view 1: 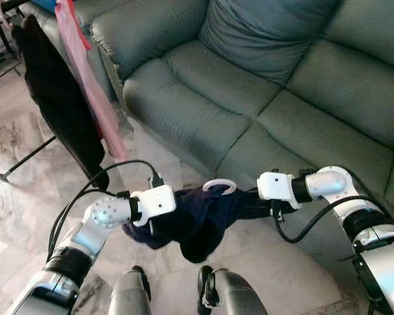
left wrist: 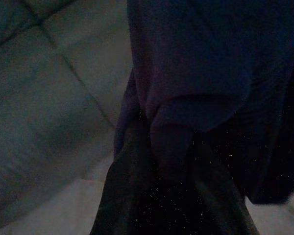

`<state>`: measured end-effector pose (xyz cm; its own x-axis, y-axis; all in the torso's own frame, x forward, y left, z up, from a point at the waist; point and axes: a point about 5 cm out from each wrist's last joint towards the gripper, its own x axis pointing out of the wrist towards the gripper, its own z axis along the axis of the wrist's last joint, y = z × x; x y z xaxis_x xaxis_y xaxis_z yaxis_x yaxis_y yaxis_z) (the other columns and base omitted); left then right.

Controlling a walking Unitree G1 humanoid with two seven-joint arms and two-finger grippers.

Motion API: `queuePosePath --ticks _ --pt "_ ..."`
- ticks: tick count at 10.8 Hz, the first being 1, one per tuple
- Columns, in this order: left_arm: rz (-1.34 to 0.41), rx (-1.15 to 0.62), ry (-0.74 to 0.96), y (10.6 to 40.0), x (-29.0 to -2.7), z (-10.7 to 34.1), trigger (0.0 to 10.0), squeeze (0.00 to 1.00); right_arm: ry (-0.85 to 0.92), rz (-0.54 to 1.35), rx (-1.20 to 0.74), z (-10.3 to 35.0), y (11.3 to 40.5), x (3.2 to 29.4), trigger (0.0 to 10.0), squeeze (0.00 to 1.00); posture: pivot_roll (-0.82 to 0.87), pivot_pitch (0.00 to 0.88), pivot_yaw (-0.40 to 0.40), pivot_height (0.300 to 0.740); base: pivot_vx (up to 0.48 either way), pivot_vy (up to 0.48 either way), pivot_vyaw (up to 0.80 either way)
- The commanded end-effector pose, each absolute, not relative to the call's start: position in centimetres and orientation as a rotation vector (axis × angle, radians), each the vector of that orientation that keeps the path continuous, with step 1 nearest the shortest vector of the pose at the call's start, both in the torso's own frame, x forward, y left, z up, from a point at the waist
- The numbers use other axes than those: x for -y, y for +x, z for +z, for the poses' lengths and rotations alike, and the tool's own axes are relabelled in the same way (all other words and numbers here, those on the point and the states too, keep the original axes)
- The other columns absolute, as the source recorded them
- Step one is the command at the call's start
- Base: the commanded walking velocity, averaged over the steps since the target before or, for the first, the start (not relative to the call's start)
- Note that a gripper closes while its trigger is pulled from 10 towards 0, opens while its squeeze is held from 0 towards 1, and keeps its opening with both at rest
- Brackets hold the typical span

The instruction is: Hang hanger

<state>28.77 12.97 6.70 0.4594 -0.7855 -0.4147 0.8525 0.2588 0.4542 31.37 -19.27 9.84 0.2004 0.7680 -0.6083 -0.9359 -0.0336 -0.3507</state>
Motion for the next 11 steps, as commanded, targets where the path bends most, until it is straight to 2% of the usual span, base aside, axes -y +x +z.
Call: queuePosePath --ticks 1,2,5,6,7,8,9,10,11 --pt "-1.060 -0.025 0.685 29.6 -12.6 7.9 10.0 1.00 -0.801 1.408 -0.298 8.7 30.7 19.3 0.0 0.00 -0.02 0.198 -0.095 0.740 0.000 0.000 0.00" --pt "-1.097 -0.070 0.751 29.1 -12.9 7.0 10.0 1.00 -0.831 1.347 -0.314 7.3 30.2 19.1 0.0 0.00 -0.02 0.192 -0.096 0.740 0.000 0.000 0.00" --pt "-1.139 -0.084 0.845 28.3 -13.2 6.2 10.0 1.00 -0.746 1.154 -0.393 3.5 28.6 18.9 0.0 0.00 -0.02 0.194 -0.082 0.740 0.000 0.000 0.00" --pt "-1.116 -0.045 0.948 28.1 -13.7 5.6 10.0 1.00 -0.702 0.999 -0.427 2.3 28.4 19.1 0.0 0.00 -0.02 0.188 -0.084 0.740 0.000 0.000 0.00" --pt "-1.080 -0.027 0.972 28.2 -14.0 5.5 10.0 1.00 -0.656 0.878 -0.445 1.7 28.4 19.3 0.0 0.00 -0.01 0.183 -0.089 0.740 0.000 0.000 0.00" --pt "-1.010 -0.042 0.973 28.5 -14.8 5.3 10.0 1.00 -0.556 0.721 -0.453 1.2 28.5 19.6 0.0 0.00 -0.01 0.181 -0.090 0.740 0.000 0.000 0.00" --pt "-0.810 -0.078 0.832 29.0 -15.7 5.0 10.0 1.00 -0.443 0.605 -0.431 1.1 28.6 19.5 0.0 0.00 -0.01 0.177 -0.087 0.740 0.000 0.000 0.00" --pt "-0.550 -0.186 0.663 29.1 -17.3 3.4 10.0 1.00 -0.370 0.495 -0.364 1.2 28.7 19.2 0.0 0.00 -0.02 0.172 -0.083 0.740 0.000 0.000 0.00" --pt "-0.464 -0.211 0.577 28.7 -17.9 2.9 10.0 1.00 -0.339 0.462 -0.349 1.3 28.8 19.0 0.0 0.00 -0.03 0.167 -0.078 0.740 0.000 0.000 0.00"
